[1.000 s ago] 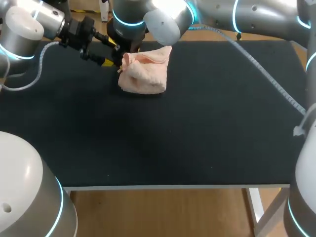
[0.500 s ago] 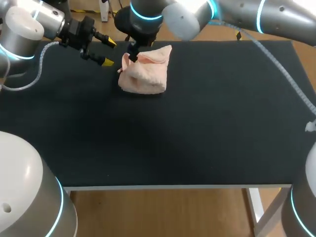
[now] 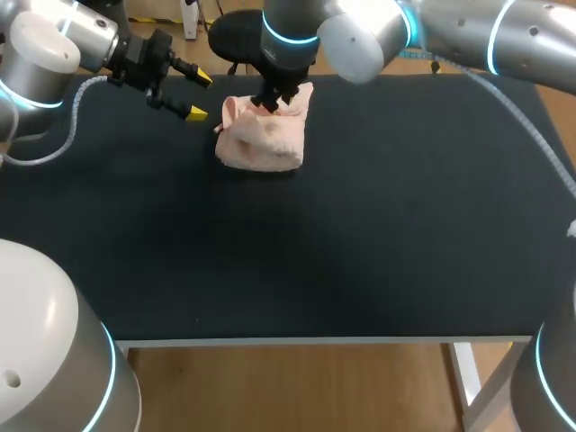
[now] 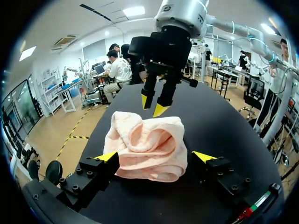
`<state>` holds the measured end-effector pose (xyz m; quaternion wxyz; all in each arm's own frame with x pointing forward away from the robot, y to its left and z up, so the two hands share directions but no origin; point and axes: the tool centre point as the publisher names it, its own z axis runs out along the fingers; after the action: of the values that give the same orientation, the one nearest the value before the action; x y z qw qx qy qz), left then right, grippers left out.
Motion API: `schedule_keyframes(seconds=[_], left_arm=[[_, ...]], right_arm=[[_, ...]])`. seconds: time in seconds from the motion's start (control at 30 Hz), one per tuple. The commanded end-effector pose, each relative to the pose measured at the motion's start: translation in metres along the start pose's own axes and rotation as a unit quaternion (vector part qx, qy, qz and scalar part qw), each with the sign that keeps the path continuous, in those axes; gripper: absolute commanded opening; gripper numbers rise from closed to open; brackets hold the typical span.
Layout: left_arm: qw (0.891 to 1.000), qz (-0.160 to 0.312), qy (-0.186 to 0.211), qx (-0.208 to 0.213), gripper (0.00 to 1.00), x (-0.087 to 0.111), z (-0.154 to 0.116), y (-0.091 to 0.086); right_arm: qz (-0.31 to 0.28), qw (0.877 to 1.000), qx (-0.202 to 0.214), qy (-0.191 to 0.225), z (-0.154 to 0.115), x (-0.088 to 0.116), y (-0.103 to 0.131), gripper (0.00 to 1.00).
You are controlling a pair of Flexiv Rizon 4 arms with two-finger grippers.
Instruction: Fold the towel
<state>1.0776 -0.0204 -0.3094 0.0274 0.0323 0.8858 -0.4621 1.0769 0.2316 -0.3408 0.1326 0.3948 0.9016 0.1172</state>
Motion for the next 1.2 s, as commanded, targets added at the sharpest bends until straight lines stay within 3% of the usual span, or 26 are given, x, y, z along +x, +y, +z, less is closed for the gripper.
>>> schedule_keyframes(seconds=[0.03,0.33,0.5,0.87,1.2], left_arm=[[1.000,0.000,0.000,0.000,1.00,0.000,0.000,0.000],[1.000,0.000,0.000,0.000,1.00,0.000,0.000,0.000],[1.000,0.000,0.000,0.000,1.00,0.000,0.000,0.000],[1.000,0.000,0.000,0.000,1.00,0.000,0.000,0.000],[1.000,0.000,0.000,0.000,1.00,0.000,0.000,0.000]], right_arm=[[0.013,1.000,0.008,0.013,0.014,-0.002,0.001,0.00],[0.038,0.998,0.030,0.032,0.036,0.003,0.000,0.00],[0.039,0.999,0.033,0.014,0.046,-0.001,0.008,0.00],[-0.012,0.998,-0.013,-0.060,0.063,-0.016,0.060,0.00],[-0.004,0.994,-0.062,-0.087,0.064,-0.030,0.093,0.00]])
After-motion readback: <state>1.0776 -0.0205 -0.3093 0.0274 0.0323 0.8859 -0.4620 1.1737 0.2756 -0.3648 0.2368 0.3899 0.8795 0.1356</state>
